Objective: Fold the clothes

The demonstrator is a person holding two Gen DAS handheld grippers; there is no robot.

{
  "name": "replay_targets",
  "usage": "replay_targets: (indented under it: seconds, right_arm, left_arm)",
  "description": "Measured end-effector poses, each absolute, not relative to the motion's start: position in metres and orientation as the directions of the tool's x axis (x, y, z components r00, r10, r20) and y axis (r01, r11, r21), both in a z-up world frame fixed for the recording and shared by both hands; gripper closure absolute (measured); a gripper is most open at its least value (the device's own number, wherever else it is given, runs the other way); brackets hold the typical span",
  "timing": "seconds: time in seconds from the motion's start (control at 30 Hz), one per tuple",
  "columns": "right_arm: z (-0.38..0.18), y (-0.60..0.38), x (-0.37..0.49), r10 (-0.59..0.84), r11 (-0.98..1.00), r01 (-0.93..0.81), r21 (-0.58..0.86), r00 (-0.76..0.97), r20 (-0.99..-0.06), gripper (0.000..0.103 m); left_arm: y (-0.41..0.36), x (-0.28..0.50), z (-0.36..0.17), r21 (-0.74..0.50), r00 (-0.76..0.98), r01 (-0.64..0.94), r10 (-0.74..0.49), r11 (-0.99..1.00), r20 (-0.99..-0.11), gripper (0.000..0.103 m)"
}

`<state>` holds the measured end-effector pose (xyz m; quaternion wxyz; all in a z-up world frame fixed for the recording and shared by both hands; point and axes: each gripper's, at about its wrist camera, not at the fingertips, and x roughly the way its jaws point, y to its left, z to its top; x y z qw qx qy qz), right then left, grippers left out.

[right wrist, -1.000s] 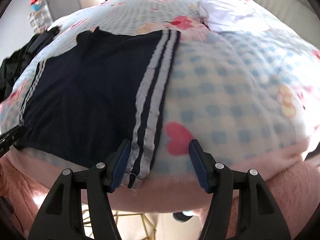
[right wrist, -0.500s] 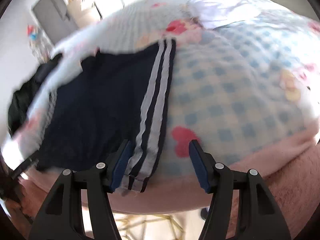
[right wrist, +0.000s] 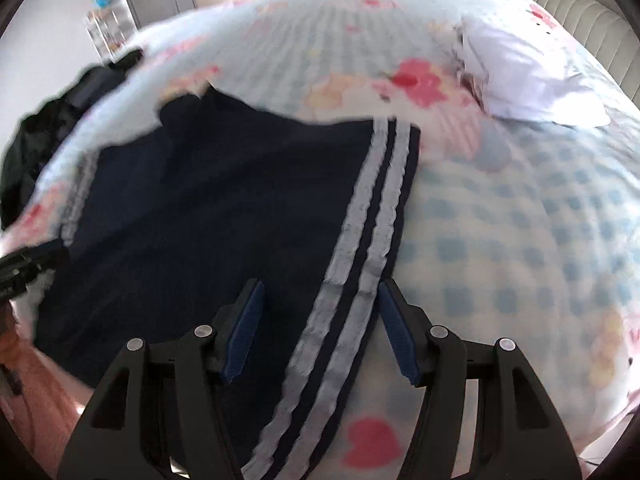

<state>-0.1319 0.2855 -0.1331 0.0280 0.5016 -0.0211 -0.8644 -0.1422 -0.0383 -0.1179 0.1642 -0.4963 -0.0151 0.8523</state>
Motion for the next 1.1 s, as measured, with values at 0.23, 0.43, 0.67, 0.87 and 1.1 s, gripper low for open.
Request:
replay_targets:
  seconds: [0.23, 0.43, 0.67, 0.87, 1.1]
  right_arm:
    - [-0.084, 0.254, -0.159, -0.186, -0.977, 0.186, 0.102, -0.526, -0.830, 0.043]
    - [-0.084, 0.181, -0.224, -0.188, -0.945, 0.327, -0.006, -0.559, -0.807, 0.044]
    - [-0.124, 0.152, -0.287, -0.204, -0.921, 0.389, 0.020, -0.438, -0.875, 0.062]
    - [-0.135, 0.156, -0.296, -0.212, -0.921, 0.389, 0.018, -0.461, -0.862, 0.091]
    - [-0.139, 0.164, -0.308, -0.255, -0.938, 0.335, 0.084, -0.508, -0.823, 0.092]
  left_arm:
    - [-0.055, -0.179, -0.102, -0.141, -0.560, -0.196, 0.229, -0.970, -0.796, 0.058]
    - [-0.082, -0.229, -0.123, -0.199, -0.530, -0.088, 0.215, -0.976, -0.820, 0.058]
    - [-0.100, -0.246, -0.129, -0.315, -0.526, -0.083, 0.310, -0.945, -0.792, 0.059]
    - [-0.096, -0.252, -0.121, -0.317, -0.570, -0.117, 0.325, -0.941, -0.755, 0.094]
    - [-0.098, -0.264, -0.117, -0.277, -0.608, -0.087, 0.271, -0.957, -0.746, 0.095]
